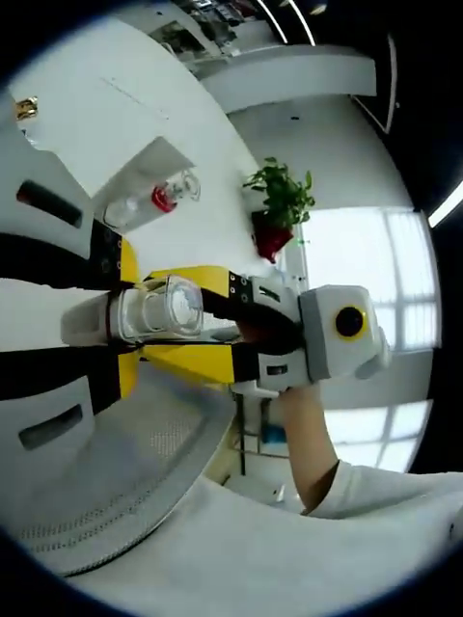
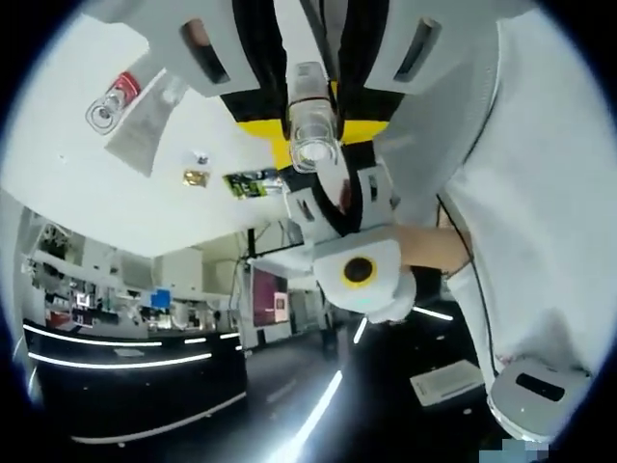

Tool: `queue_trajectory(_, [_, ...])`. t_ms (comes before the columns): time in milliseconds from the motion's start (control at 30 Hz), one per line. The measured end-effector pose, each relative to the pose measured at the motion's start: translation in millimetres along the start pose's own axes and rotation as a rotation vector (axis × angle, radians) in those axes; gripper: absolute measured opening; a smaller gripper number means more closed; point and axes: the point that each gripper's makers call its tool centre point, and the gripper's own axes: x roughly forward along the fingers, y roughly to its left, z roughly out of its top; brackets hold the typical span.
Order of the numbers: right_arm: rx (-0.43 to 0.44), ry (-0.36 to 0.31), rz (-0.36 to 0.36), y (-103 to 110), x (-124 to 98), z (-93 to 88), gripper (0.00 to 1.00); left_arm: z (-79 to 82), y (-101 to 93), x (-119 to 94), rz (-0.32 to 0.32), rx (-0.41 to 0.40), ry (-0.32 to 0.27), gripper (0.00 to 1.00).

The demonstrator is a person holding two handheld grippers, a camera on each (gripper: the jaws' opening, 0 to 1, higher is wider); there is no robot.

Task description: Arrange the skincare products in the storage area until every visible bottle or jar stands upright without overlapping.

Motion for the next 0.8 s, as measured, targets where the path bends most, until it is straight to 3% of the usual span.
queue_trajectory(300, [-0.023,0.032,0.006,-13.2,-12.4,-28.0,0.17,-12.7,2.7,30.8,0.027,-0.026,0.025,0.20])
queue_trajectory(800, [-0.055,0.087,0.040,-45.6,-13.1,-79.7,0.17,-52.6,24.3,77.8,0.111,-0.116,0.098,0.20])
